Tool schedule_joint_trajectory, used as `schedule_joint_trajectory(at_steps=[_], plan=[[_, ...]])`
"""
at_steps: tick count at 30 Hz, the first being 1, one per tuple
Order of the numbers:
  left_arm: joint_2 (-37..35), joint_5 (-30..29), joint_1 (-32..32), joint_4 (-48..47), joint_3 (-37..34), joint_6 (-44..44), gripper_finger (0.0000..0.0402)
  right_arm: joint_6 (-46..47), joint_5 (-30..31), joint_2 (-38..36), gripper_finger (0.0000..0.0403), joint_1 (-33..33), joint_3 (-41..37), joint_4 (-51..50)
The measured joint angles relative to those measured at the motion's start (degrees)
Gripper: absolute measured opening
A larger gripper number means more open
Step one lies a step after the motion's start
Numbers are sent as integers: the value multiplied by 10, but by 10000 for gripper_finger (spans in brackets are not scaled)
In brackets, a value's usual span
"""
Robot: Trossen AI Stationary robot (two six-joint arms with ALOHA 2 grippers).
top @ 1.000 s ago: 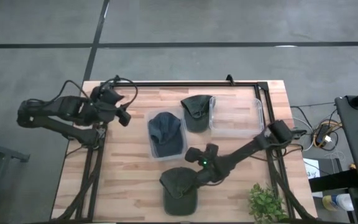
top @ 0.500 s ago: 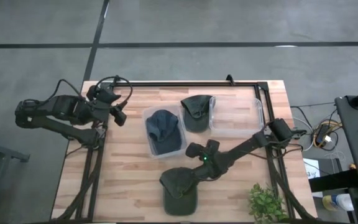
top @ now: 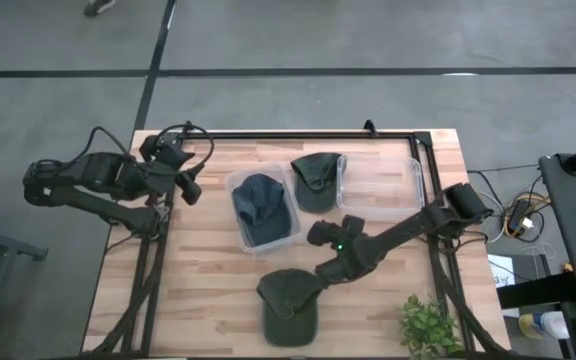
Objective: Pick and place caps into container
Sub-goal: Put the top green cap into the right transparent container
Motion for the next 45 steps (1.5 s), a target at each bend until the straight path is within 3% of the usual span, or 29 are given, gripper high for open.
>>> schedule_joint_trajectory(at_steps=[8, 23, 37, 45], plan=[[-1, 0, 0, 0, -1, 17, 177, -7, 20, -4, 178, -26, -5, 44], [-2, 0, 0, 0, 0, 9, 177, -5, 14, -7, 178, -64, -23, -15], [-2, 0, -1, 1, 0, 2, 177, -2, 4, -107, 178, -65, -130, -21], [-1, 0, 0, 1, 0, -8, 177, -17, 16, -118, 178, -65, -146, 125]])
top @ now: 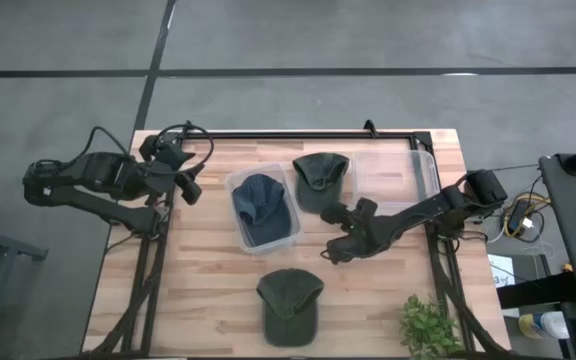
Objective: Pick and place caps into container
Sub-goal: Put the top green cap into the right transparent container
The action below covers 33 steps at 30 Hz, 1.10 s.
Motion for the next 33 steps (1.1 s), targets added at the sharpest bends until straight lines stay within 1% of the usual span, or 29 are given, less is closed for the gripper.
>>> schedule_joint_trajectory(at_steps=[7, 11, 18, 23, 26, 33], plan=[[-1, 0, 0, 1, -3, -2, 177, 20, -16, 32, 178, 0, 15, 7], [-2, 4, 0, 0, -4, -2, 177, 24, -41, 32, 178, -3, 14, 8], [-2, 10, 0, -1, -4, -2, 177, 28, -52, 32, 177, -7, 10, 10], [-2, 10, 0, -1, -4, 2, 177, 25, -62, 32, 177, -34, 10, 19], [-2, 10, 0, -1, -4, 2, 177, 14, -86, 32, 177, -53, 10, 20], [-2, 10, 0, -1, -4, 2, 177, 5, -89, 33, 177, -74, 10, 22]])
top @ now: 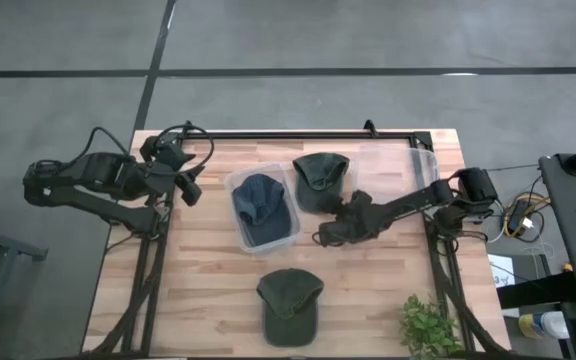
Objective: Pick and place caps into container
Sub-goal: Put the top green cap into the right transparent container
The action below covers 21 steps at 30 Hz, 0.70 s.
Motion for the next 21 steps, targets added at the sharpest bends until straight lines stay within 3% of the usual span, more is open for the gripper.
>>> schedule_joint_trajectory(at_steps=[4, 8, 13, 21], plan=[[0, 0, 0, 0, 0, 0, 177, -7, -6, 0, 177, -9, 0, 17], [0, -1, 0, 1, 0, 0, 177, -48, -56, 0, 175, -28, 0, 32], [0, -1, 0, 2, 0, 0, 177, -45, -36, 9, 171, -41, 0, 33], [0, -1, 0, 2, 0, 3, 177, -45, -71, 67, 151, -50, 26, 55]])
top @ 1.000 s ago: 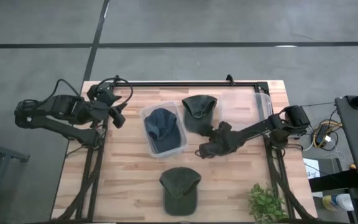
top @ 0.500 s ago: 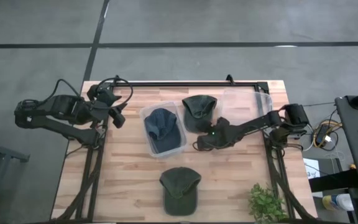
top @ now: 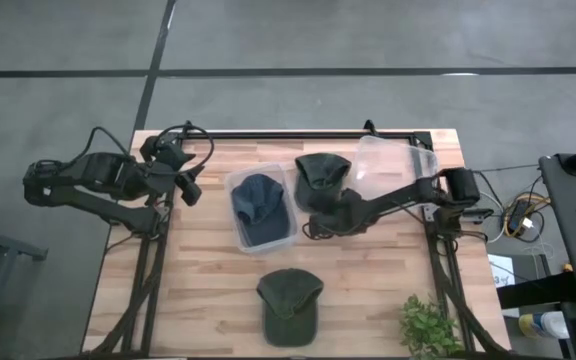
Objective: Pick and place caps into container
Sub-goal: Put the top green cap into the right transparent container
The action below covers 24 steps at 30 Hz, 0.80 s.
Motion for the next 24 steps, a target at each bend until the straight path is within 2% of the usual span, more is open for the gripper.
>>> schedule_joint_trajectory(at_steps=[5, 9, 16, 24], plan=[[-1, 0, 0, 0, 0, 8, 177, -4, -1, 43, 80, 4, 36, -12], [-3, 0, 0, -1, 0, 8, 177, -1, 23, 49, 19, 12, 71, -76], [-4, 0, 0, -1, 0, 17, 177, -39, 63, 12, 12, 15, 98, -107], [-4, 0, 0, -2, 0, 18, 177, -120, 189, -49, 10, 35, 167, -147]])
